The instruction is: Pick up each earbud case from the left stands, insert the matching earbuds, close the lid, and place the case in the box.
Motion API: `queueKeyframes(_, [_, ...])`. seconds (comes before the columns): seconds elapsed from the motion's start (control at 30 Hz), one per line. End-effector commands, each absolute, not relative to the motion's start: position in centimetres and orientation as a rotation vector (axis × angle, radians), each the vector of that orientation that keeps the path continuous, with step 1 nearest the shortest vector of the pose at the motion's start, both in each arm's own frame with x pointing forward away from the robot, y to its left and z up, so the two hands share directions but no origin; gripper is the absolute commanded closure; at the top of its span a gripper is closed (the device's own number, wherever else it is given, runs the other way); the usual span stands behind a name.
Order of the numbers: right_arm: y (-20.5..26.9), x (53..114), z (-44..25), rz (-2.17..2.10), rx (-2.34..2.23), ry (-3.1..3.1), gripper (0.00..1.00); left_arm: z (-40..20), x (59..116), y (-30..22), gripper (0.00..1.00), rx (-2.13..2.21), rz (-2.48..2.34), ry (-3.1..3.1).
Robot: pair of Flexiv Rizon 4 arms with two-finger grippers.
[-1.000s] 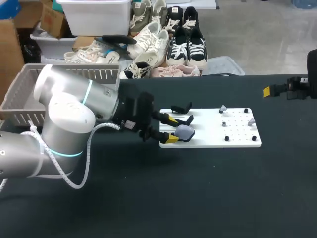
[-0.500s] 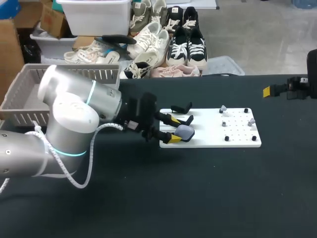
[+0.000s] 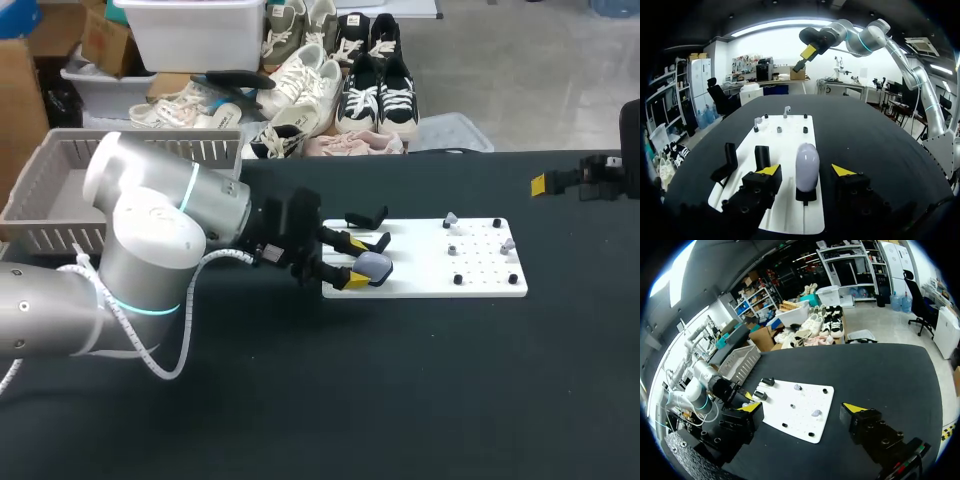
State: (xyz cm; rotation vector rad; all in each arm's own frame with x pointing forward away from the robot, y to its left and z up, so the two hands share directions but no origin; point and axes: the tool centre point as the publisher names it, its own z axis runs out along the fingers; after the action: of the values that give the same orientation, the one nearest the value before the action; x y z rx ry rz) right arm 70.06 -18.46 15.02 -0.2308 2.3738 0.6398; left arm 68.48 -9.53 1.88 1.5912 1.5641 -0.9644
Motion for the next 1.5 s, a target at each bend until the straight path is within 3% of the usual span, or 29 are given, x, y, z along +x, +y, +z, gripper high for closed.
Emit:
queueKeyframes(0.03, [-18.6,70.2,14.9,0.648,-0.236,2.372,0.00,1.6,68.8,-9.8,0.49,1.595,-0.967,1.559])
queueKeyframes(0.27, [-18.6,70.2,14.9,0.648,-0.236,2.372,0.00,1.3,69.0,-10.0,0.51,1.598,-0.956,1.563])
queueKeyframes(0.37, [-18.6,70.2,14.9,0.648,-0.236,2.372,0.00,1.3,69.1,-10.0,0.67,1.594,-0.952,1.564])
queueKeyframes(0.43, [-18.6,70.2,14.9,0.648,-0.236,2.372,0.00,1.3,69.1,-10.0,0.93,1.590,-0.949,1.563])
queueKeyframes(0.47, [-18.6,70.2,14.9,0.648,-0.236,2.372,0.00,1.4,69.1,-10.0,1.00,1.588,-0.949,1.563])
queueKeyframes(1.5, [-18.6,70.2,14.9,0.648,-0.236,2.372,0.00,10.9,65.4,-9.9,1.00,1.379,-1.080,1.380])
